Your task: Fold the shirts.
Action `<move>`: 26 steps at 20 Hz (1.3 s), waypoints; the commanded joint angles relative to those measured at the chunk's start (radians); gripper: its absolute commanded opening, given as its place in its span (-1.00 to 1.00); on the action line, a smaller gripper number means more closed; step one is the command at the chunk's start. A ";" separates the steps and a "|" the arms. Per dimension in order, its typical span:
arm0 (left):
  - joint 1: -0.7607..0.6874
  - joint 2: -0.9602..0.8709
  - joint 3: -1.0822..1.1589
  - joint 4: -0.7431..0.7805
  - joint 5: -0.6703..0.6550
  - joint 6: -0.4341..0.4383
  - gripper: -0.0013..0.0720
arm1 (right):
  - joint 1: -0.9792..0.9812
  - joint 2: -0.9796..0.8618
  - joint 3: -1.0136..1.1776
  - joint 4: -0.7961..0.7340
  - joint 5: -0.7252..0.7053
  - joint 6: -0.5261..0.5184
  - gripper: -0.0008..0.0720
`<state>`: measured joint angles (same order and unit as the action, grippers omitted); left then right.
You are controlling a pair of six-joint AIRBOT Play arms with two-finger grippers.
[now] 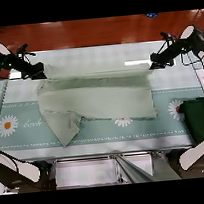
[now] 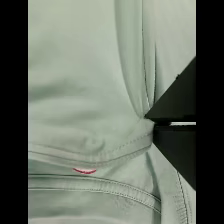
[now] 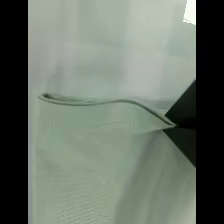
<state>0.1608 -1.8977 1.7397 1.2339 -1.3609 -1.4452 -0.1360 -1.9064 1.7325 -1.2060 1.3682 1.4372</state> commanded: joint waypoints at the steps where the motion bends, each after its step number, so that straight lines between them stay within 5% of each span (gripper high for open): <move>1: -0.021 -0.030 0.001 0.005 -0.047 0.000 -0.58 | 0.023 0.000 -0.078 -0.005 -0.028 0.003 -0.74; 2: -0.026 -0.030 0.002 0.005 -0.058 -0.008 0.19 | 0.029 0.000 -0.080 0.001 -0.024 0.009 -0.07; 3: -0.027 -0.028 0.005 0.011 -0.083 -0.010 0.42 | 0.033 0.009 -0.080 0.000 -0.013 0.005 0.15; 9: 0.100 0.087 -0.028 0.026 -0.376 -0.059 0.41 | -0.097 0.233 -0.088 -0.078 0.042 0.098 0.14; 14: 0.293 0.536 -0.626 0.023 -0.077 0.001 0.41 | -0.192 0.565 -0.512 -0.087 -0.089 0.051 0.14; 17: 0.513 0.744 -0.993 -0.235 0.058 0.097 0.41 | -0.199 0.763 -0.868 0.099 -0.270 -0.035 0.14; 20: 0.645 0.796 -1.177 -0.476 0.068 0.242 0.41 | -0.199 0.865 -1.038 0.304 -0.301 -0.138 0.14; 26: 0.566 0.787 -1.249 -0.445 0.196 0.289 0.41 | -0.199 0.890 -1.062 0.363 -0.241 -0.178 0.14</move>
<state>0.7517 -1.1206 0.5392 0.8200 -1.2396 -1.1919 -0.3340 -1.0378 0.7021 -0.8951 1.1213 1.2881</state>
